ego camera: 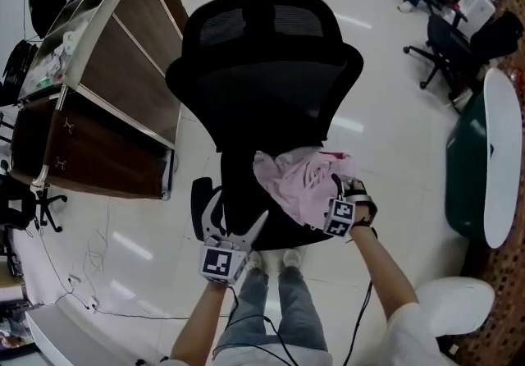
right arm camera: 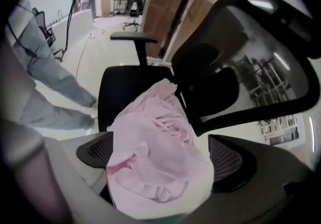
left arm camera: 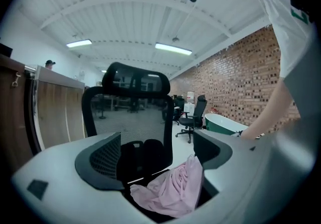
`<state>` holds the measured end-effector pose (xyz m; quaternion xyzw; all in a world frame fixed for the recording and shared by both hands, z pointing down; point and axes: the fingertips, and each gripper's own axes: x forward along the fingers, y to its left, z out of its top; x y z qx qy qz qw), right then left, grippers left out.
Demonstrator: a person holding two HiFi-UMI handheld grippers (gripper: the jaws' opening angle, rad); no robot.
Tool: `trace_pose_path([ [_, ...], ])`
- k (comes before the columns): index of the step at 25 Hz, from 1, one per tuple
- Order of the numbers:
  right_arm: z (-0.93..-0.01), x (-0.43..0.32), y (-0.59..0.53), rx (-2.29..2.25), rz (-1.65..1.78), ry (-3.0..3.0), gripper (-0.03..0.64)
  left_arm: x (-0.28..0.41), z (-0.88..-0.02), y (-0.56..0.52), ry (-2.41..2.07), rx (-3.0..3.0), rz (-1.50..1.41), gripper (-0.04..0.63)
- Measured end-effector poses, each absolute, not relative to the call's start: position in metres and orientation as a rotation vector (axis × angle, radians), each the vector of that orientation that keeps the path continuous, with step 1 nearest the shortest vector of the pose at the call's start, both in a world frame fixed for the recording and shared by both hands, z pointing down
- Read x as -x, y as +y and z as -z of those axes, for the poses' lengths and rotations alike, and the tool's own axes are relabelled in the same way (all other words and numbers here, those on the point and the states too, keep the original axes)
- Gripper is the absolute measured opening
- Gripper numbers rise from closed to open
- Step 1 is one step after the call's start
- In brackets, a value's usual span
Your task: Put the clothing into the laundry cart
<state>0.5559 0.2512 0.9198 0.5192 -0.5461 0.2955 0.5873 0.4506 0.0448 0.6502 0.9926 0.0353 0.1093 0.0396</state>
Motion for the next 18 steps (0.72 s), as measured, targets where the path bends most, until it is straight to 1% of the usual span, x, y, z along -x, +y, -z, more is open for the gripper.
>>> trace_pose_path([
  [3, -0.975, -0.572, 0.236, -0.993, -0.63, -1.244, 0.635, -0.46, -0.679, 0.041, 0.114, -3.029, -0.362, 0.43],
  [6, -1.01, -0.582, 0.212, -0.945, -0.623, -1.24, 0.636, -0.465, -0.703, 0.034, 0.101, -3.026, -0.358, 0.428],
  [10, -1.067, -0.58, 0.219, -0.827, -0.687, -1.216, 0.635, -0.467, -0.727, 0.03, 0.074, -2.979, -0.346, 0.428],
  [18, -1.147, -0.574, 0.235, -0.823, -0.826, -1.159, 0.616, -0.453, -0.759, 0.019, 0.084, -2.943, -0.413, 0.428],
])
